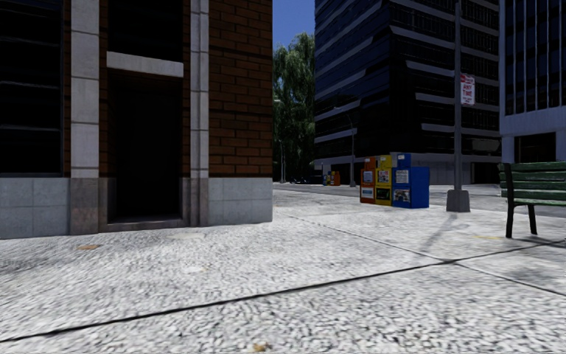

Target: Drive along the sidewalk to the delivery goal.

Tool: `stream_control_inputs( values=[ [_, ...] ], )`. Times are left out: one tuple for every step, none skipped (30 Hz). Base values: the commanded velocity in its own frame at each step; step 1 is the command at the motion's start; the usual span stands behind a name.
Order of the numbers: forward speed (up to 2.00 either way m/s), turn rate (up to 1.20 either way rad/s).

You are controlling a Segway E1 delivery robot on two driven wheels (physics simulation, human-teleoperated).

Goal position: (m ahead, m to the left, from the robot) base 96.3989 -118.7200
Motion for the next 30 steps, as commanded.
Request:
stream_control_inputs(
  values=[
    [2.0, 0.0],
    [2.0, 0.0],
    [2.0, 0.0],
    [2.0, 0.0],
    [2.0, 0.0],
    [2.0, 0.0],
    [2.0, -0.01],
    [2.0, -0.12],
    [2.0, -0.12],
    [2.0, -0.21],
    [2.0, -0.24],
    [2.0, -0.29],
    [2.0, -0.29],
    [2.0, -0.33],
    [2.0, -0.35],
    [2.0, -0.37],
    [2.0, -0.39],
    [2.0, -0.39],
    [2.0, -0.4],
    [2.0, -0.41],
    [2.0, -0.41],
    [2.0, -0.42],
    [2.0, -0.42],
    [2.0, -0.42],
    [2.0, -0.42],
    [2.0, -0.43],
    [2.0, -0.43],
    [2.0, -0.43],
    [2.0, -0.43],
    [2.0, -0.43]
  ],
)
